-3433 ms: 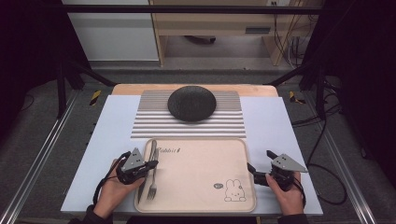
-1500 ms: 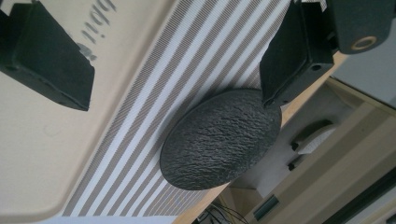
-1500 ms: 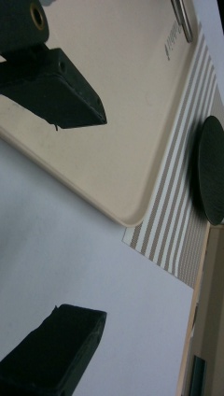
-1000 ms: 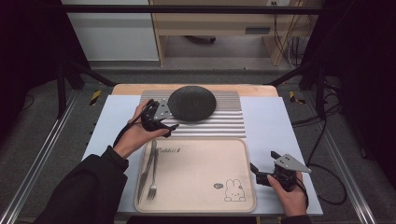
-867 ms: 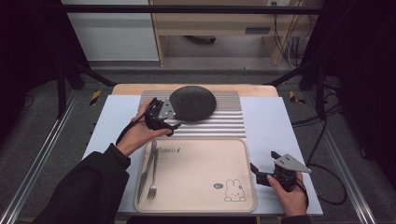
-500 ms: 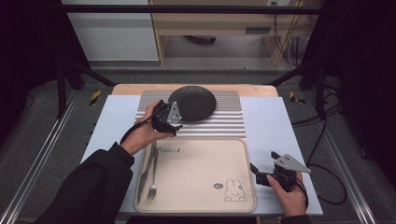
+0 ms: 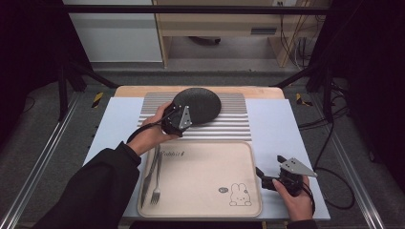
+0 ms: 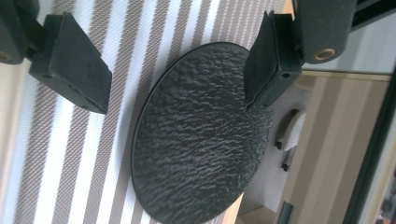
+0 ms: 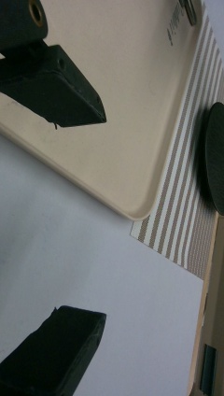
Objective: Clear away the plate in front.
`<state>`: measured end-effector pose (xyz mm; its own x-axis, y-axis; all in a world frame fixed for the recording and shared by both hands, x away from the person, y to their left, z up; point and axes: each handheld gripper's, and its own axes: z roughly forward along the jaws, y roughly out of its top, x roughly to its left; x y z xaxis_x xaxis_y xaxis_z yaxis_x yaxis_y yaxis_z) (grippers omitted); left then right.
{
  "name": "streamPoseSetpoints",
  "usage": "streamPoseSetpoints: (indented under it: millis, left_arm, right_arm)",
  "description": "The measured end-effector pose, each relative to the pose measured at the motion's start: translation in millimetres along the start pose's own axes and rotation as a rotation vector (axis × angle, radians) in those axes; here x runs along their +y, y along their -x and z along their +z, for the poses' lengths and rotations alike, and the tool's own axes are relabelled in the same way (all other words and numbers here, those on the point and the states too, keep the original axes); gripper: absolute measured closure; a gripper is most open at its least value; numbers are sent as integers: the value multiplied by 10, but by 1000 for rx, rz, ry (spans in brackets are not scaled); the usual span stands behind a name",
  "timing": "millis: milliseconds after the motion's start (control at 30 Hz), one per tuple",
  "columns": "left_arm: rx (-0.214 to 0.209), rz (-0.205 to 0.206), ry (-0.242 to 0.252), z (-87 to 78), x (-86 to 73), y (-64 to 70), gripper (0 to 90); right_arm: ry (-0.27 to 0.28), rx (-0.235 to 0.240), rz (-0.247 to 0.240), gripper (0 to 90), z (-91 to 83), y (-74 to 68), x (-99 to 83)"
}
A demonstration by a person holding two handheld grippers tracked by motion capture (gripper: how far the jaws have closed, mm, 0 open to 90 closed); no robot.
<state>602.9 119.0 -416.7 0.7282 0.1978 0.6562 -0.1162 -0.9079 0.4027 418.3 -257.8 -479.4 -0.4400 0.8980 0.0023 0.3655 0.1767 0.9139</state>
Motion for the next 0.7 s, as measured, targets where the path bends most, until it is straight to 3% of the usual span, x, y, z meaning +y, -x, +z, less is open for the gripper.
streamPoseSetpoints:
  millis: [267,633,700]
  left_arm:
    - [-8,18,-23,196,-82,41,281]
    - [5,104,-38,366,-47,138,371]
    - [7,104,-42,389,-49,142,386]
  right_arm:
    - [-3,-4,5,57,4,11,-8]
    - [-3,-6,10,57,1,19,-13]
    - [-4,-7,10,57,1,23,-15]
